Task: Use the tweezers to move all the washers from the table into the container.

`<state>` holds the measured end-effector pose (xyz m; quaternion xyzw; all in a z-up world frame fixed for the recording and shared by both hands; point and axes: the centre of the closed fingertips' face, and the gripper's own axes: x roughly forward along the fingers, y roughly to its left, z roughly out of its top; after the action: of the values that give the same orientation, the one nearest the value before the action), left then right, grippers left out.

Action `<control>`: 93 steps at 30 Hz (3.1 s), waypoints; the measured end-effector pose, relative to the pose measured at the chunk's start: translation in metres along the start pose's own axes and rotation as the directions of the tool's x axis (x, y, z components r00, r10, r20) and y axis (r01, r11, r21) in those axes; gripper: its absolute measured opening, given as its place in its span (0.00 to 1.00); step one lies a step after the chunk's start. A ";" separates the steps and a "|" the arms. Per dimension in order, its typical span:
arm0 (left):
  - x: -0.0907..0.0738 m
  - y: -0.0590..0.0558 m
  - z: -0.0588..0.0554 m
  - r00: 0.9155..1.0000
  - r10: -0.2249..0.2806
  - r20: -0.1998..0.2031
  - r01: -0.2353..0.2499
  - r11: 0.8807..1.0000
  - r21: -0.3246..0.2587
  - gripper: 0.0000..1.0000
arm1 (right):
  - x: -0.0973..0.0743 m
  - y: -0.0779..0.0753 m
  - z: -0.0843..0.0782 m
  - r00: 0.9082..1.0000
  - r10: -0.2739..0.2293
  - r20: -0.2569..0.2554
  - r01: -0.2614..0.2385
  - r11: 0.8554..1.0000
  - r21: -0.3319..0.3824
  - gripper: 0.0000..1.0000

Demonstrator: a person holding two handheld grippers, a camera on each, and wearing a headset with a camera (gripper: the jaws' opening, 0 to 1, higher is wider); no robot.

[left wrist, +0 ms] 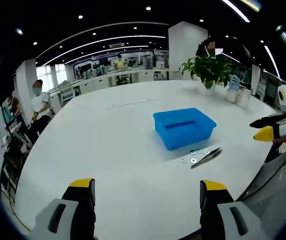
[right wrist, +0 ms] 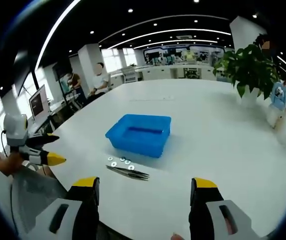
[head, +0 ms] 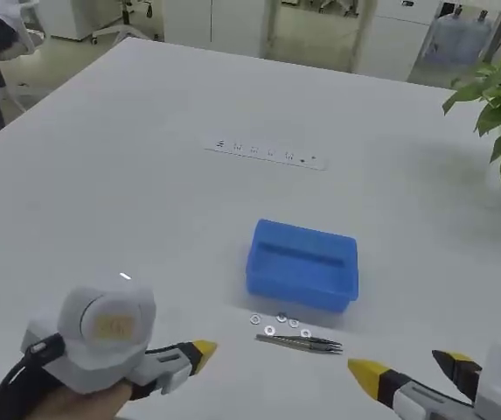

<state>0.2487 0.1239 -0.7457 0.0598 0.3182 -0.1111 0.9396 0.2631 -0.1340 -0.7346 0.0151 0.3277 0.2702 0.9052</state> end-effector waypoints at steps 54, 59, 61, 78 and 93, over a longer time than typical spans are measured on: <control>0.063 -0.100 0.013 0.868 -0.465 -0.174 0.496 0.826 0.267 0.18 | 0.003 0.002 -0.006 0.999 -0.003 -0.039 0.002 1.000 -0.021 0.69; 0.085 -0.107 0.000 0.853 -0.468 -0.232 0.521 0.792 0.317 0.18 | 0.004 0.001 -0.008 0.999 -0.003 -0.047 0.003 1.000 -0.010 0.69; 0.091 -0.109 -0.002 0.848 -0.473 -0.241 0.529 0.784 0.325 0.14 | 0.005 0.000 -0.008 0.999 -0.003 -0.050 0.003 1.000 -0.001 0.69; 0.098 -0.122 -0.011 0.802 -0.502 -0.322 0.596 0.656 0.463 0.00 | 0.022 0.016 0.000 0.998 0.049 -0.042 -0.050 0.999 -0.020 0.68; 0.035 -0.134 0.041 0.797 -0.574 -0.190 0.570 0.609 0.552 0.00 | 0.058 0.072 0.010 0.956 0.240 -0.170 -0.286 0.895 -0.344 0.36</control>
<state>0.2667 -0.0190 -0.7406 0.2399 0.2674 -0.4968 0.7900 0.2722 -0.0422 -0.7459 -0.1256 0.3220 0.4466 0.8253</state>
